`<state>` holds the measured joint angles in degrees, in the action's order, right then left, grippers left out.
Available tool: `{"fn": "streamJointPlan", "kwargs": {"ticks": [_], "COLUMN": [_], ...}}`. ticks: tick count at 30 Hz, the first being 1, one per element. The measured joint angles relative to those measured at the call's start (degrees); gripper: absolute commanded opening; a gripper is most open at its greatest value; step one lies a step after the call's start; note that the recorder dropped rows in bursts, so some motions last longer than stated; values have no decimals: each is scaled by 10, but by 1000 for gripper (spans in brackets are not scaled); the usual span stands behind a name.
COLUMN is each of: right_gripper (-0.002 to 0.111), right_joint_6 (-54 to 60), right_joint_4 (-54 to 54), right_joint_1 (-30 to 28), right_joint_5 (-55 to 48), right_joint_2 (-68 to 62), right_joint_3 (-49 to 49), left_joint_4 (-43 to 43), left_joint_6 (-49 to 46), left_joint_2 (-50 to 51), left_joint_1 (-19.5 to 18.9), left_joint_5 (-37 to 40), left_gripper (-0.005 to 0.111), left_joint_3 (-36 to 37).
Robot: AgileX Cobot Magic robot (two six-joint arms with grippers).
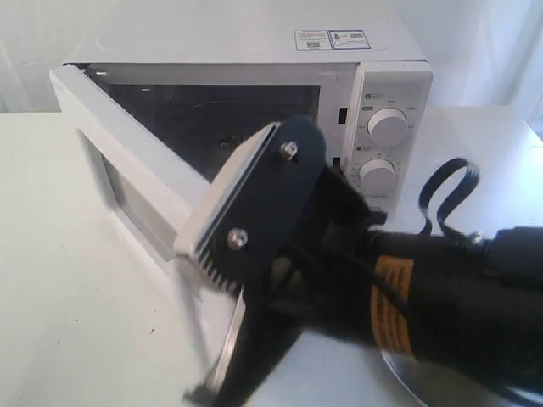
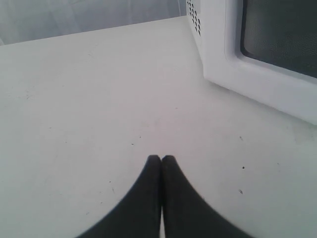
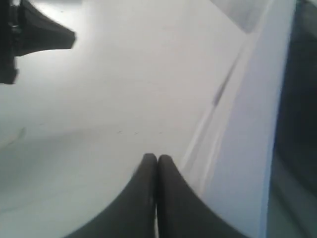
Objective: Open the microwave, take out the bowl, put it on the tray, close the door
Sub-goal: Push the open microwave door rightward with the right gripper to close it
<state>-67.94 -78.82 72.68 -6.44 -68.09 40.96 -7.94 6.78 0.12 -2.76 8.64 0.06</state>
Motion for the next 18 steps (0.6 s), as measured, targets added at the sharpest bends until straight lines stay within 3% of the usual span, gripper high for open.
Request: {"fn": "streamJointPlan", "kwargs": {"ticks": [5, 9, 12, 18], "right_gripper": [0, 0, 0, 0], "right_joint_6": [-85, -127, -138, -145], "right_joint_4": [-104, -139, -132, -127], "right_joint_1": [-20, -47, -54, -54], "right_joint_5": [-372, -540, -566, -492], "right_joint_2": [-26, -33, -25, 6], "right_joint_3": [10, 7, 7, 7], "left_joint_4": [0, 0, 0, 0], "left_joint_6": [0, 0, 0, 0], "left_joint_2": [0, 0, 0, 0], "left_joint_1": [0, 0, 0, 0], "left_joint_5": [0, 0, 0, 0], "left_gripper": [0, 0, 0, 0], "left_joint_3": [0, 0, 0, 0]}}
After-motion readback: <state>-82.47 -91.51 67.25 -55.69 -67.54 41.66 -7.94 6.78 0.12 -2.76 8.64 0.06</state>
